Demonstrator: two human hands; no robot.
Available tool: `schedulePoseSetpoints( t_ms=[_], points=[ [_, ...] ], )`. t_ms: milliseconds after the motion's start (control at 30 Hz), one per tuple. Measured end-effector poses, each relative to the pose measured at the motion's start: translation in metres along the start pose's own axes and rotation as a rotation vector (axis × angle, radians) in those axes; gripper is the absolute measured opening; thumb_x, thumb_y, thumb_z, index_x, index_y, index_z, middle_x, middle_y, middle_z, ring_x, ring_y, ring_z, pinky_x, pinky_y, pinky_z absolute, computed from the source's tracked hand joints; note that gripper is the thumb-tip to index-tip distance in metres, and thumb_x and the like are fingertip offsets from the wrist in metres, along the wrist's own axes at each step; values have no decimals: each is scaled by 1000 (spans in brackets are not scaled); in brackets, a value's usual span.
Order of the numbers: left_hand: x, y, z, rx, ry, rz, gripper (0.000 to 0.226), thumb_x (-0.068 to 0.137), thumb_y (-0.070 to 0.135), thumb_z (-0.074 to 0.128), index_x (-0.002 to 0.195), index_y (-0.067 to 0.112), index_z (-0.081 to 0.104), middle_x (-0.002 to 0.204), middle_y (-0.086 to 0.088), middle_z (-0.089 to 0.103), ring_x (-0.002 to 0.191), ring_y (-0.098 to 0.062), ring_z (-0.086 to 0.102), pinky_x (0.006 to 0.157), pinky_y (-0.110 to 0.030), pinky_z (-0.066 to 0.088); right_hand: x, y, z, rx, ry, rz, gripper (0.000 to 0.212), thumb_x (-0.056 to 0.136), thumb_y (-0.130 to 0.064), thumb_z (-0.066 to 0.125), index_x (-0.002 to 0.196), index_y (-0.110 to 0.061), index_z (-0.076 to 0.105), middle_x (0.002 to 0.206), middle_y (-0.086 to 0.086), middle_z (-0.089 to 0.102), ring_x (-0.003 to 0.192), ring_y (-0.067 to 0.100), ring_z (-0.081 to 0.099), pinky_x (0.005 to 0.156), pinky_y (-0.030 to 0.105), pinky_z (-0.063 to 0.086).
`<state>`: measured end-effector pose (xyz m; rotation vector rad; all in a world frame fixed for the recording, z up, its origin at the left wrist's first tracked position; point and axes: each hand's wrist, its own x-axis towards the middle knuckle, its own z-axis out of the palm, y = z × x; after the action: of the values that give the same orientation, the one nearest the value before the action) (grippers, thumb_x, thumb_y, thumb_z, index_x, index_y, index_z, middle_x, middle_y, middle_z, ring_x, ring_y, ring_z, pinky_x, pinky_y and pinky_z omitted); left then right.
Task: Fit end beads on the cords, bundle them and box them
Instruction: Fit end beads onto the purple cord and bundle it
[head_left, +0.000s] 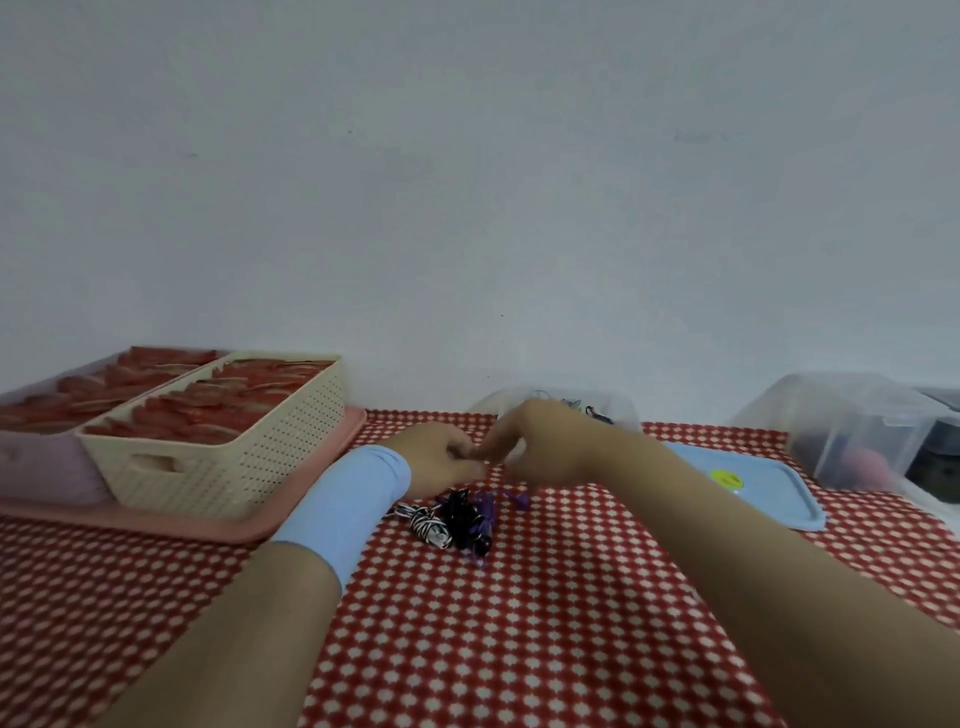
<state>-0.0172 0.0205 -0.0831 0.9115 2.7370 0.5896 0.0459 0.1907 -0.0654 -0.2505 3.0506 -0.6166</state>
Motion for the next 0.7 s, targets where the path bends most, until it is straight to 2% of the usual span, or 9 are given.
schedulePoseSetpoints(
  t_ms=[67,200,333,433,500,567,633,700],
  points=[
    [-10,-5,5,9,-78,-19,31,85,45,70,108,24,69,103,8,67,96,-13,60,88,-28,45,-1,-6,15,-29,-71,1,51,83,-8,74,127,-32,69,115,-8,73,92,8,71,86,33,61],
    [-22,-13,10,-13,-74,-25,46,87,38,71,130,23,60,132,5,60,114,-10,56,100,-25,42,-6,-2,31,-54,-42,72,57,81,-19,82,133,-28,60,111,-9,73,98,10,66,92,32,55],
    [-26,-11,11,4,-62,-10,44,90,31,68,132,27,58,137,6,57,118,-10,54,103,-26,41,-19,6,28,27,-63,92,22,82,-27,83,103,-30,78,98,-16,74,90,2,64,78,19,47],
    [-25,1,15,44,72,15,39,91,30,64,130,33,59,142,8,51,131,-14,45,111,-34,37,-33,12,21,99,-24,100,7,86,-29,79,92,-32,77,93,-19,70,88,0,61,75,17,44],
    [-26,15,18,16,133,81,30,94,30,58,124,36,63,138,9,54,128,-13,47,108,-33,37,-43,17,13,151,33,111,4,86,-31,79,89,-33,76,100,-16,72,93,4,63,84,23,49],
    [-28,30,20,-83,98,133,23,94,33,58,115,34,69,124,11,64,113,-8,57,97,-26,42,-55,24,5,187,81,117,4,86,-35,79,85,-35,75,102,-14,73,94,3,64,89,28,50],
    [-31,45,22,-131,46,166,20,90,38,65,107,30,73,108,11,70,100,-7,62,92,-26,46,-66,31,-3,232,126,124,7,87,-36,78,84,-30,75,92,-10,74,87,4,65,83,26,50],
    [-33,57,25,-148,46,193,17,89,38,66,97,27,75,95,7,73,91,-12,65,90,-32,50,-77,38,-8,345,162,131,14,89,-32,76,90,-17,76,88,2,76,80,9,67,76,26,52]
  ],
)
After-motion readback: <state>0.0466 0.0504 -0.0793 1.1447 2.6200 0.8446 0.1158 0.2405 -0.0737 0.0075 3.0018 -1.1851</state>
